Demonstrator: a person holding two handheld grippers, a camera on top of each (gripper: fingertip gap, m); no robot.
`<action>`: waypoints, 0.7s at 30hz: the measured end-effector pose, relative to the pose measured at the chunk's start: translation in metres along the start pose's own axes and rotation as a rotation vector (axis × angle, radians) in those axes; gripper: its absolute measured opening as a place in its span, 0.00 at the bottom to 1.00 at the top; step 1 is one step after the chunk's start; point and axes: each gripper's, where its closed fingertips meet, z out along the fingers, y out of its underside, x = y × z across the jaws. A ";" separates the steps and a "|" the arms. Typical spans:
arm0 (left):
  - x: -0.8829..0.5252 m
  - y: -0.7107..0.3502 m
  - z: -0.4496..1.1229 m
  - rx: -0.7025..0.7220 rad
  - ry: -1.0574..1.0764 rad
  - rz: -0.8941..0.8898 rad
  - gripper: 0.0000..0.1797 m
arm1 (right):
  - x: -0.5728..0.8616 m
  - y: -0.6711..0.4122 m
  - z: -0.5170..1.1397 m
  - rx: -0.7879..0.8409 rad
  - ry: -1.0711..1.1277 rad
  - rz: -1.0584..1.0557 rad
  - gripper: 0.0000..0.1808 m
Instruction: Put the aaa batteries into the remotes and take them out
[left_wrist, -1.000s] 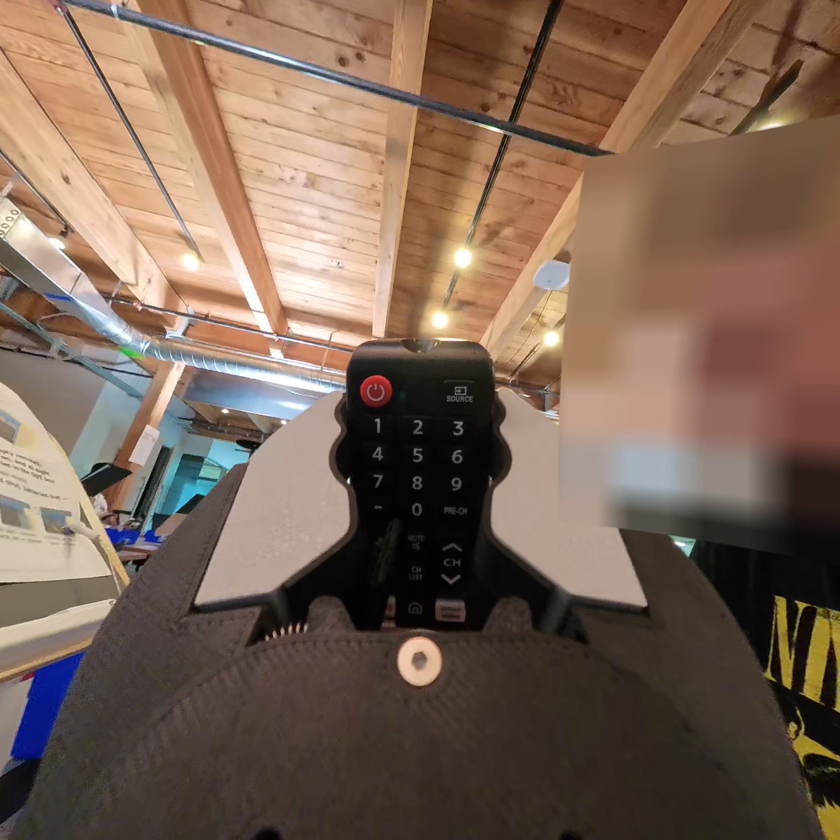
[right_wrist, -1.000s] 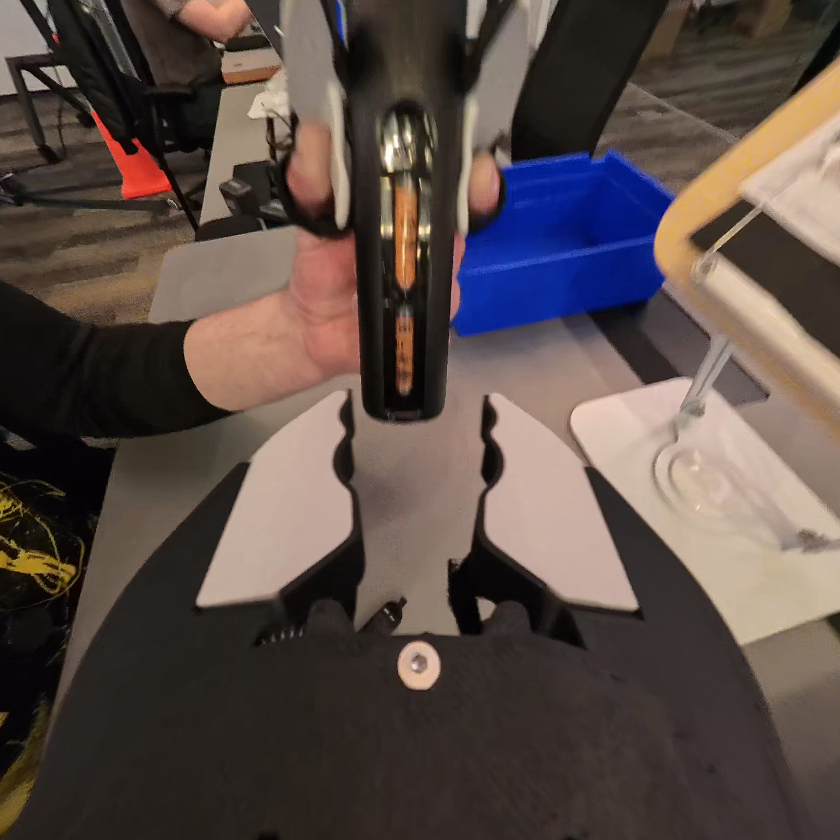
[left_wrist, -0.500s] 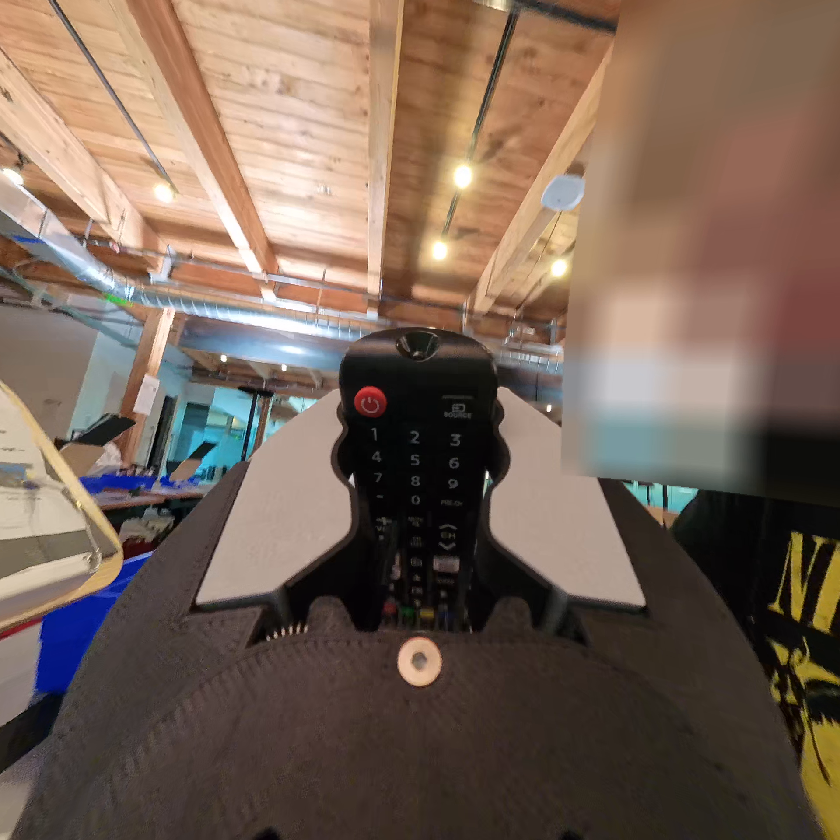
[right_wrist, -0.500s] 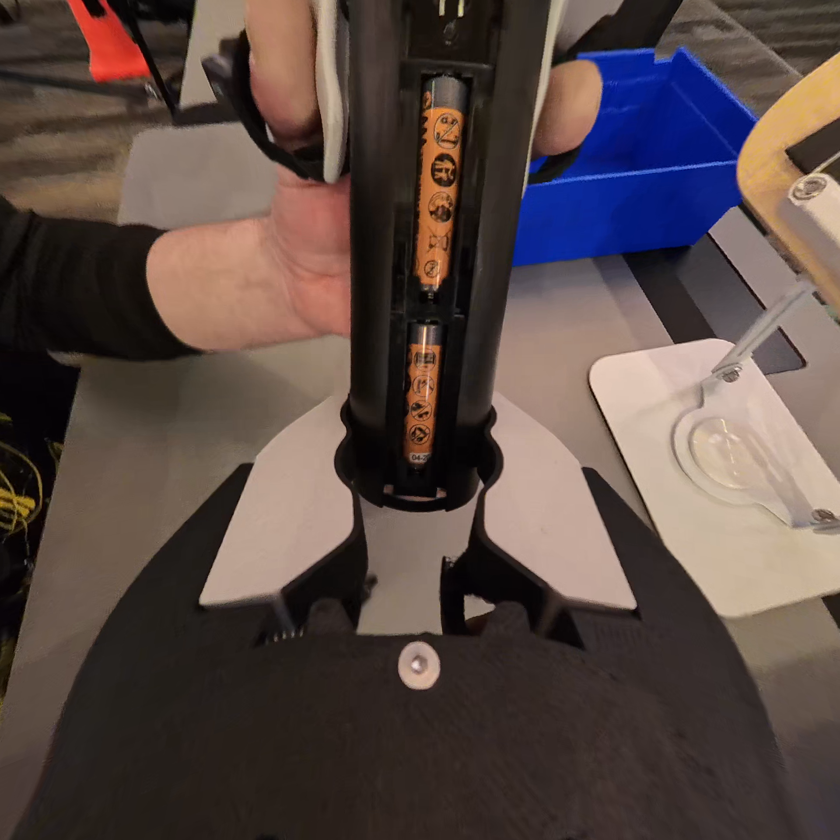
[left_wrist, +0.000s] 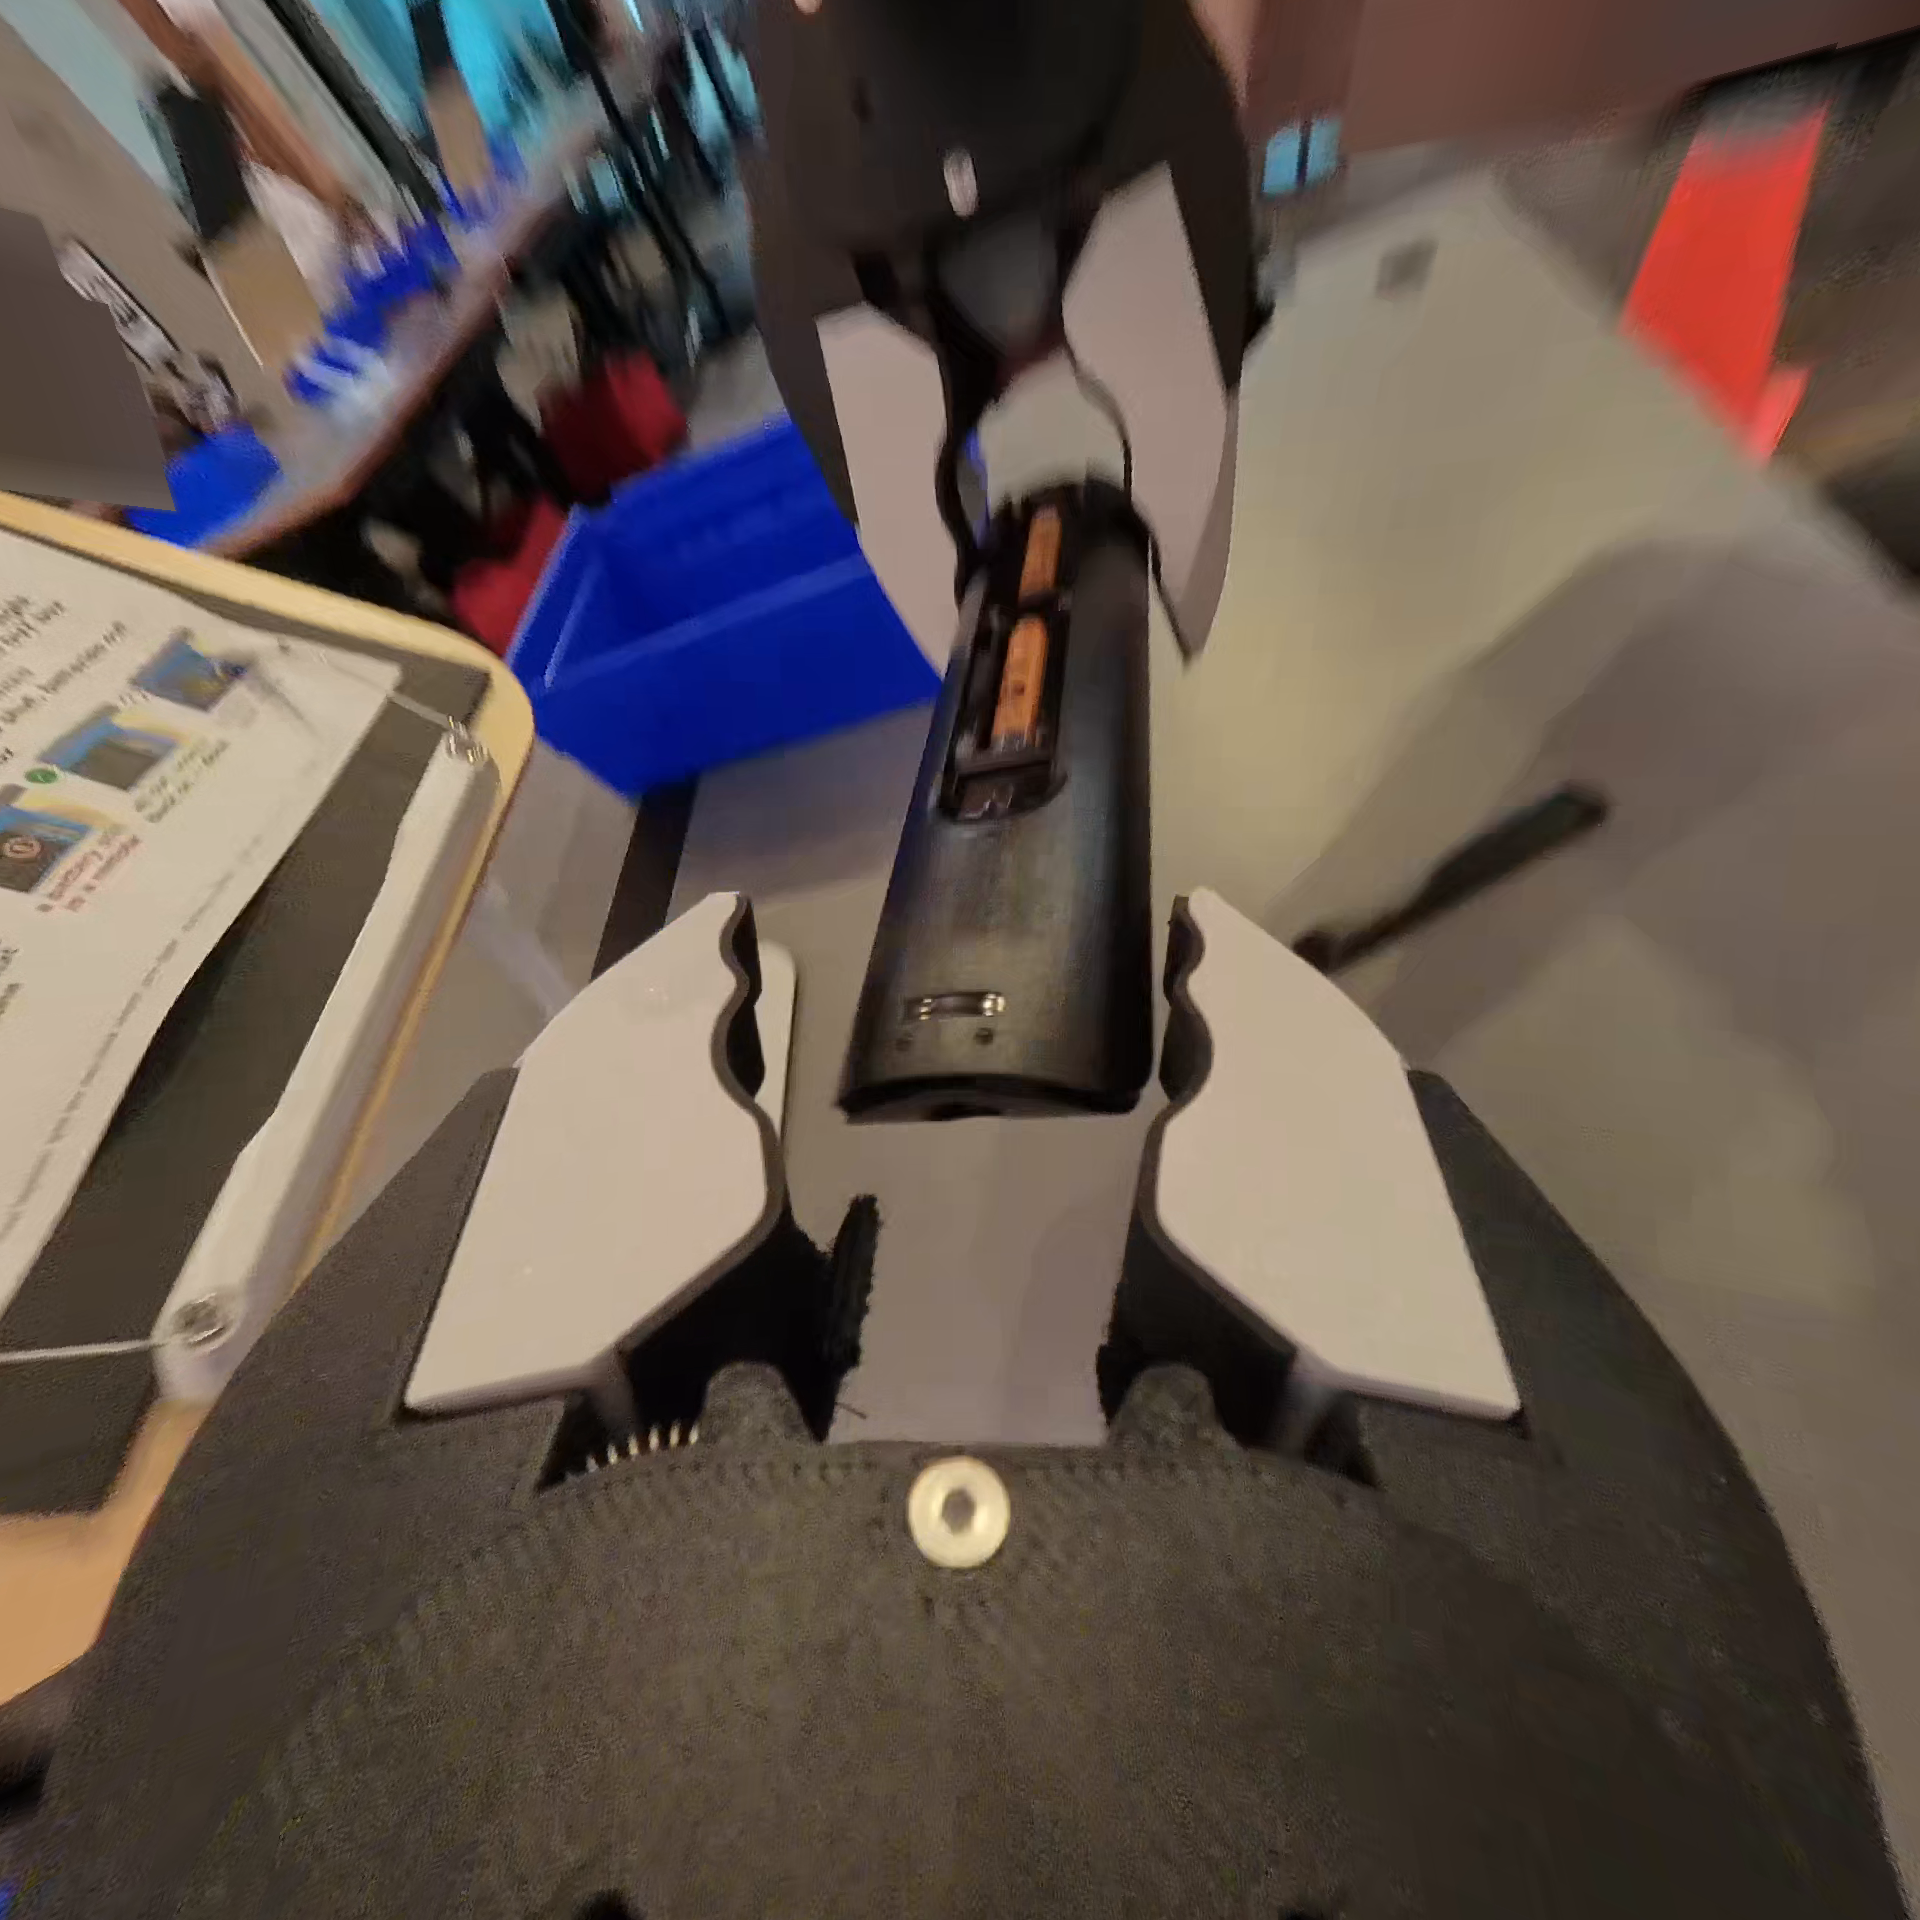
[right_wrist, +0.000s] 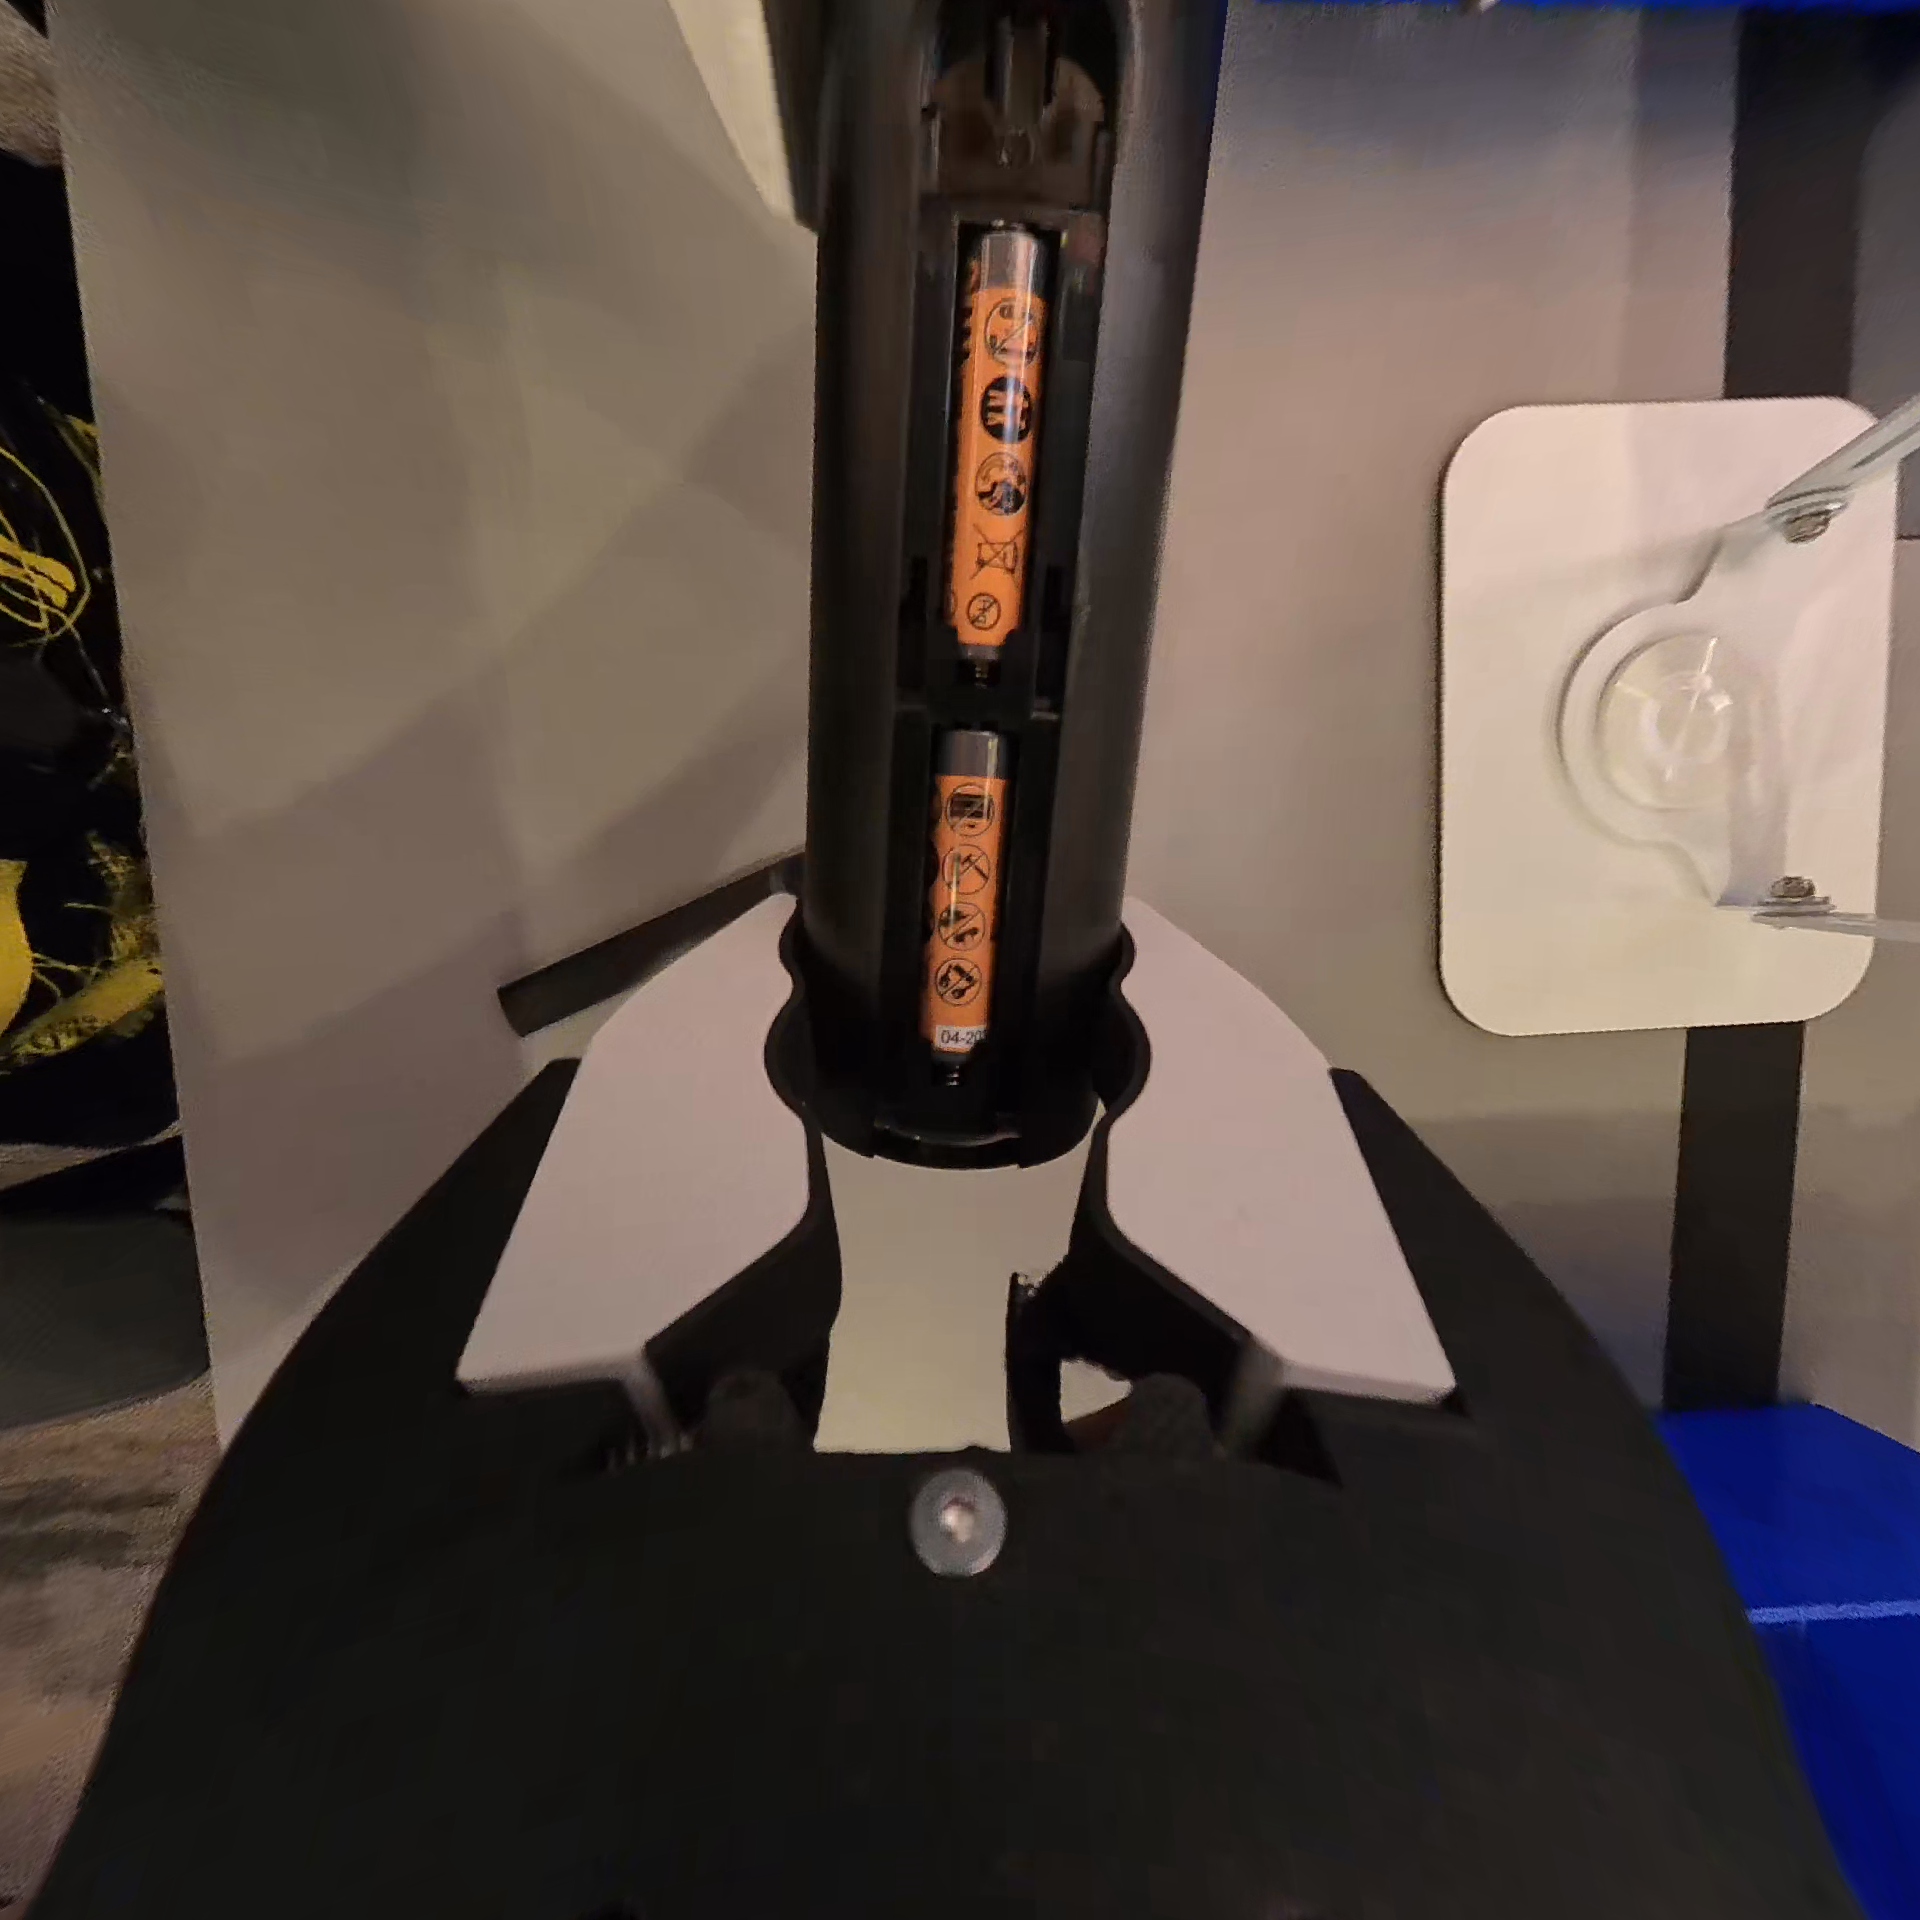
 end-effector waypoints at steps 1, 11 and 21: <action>0.001 0.008 0.000 -0.092 0.005 0.046 0.42 | -0.001 0.003 0.001 -0.022 -0.006 -0.001 0.28; 0.024 0.056 0.016 -0.513 0.144 0.108 0.31 | -0.001 0.008 0.017 -0.126 0.013 0.003 0.28; 0.015 0.091 0.006 -0.488 -0.003 0.009 0.30 | 0.008 0.017 -0.003 0.068 0.215 0.204 0.32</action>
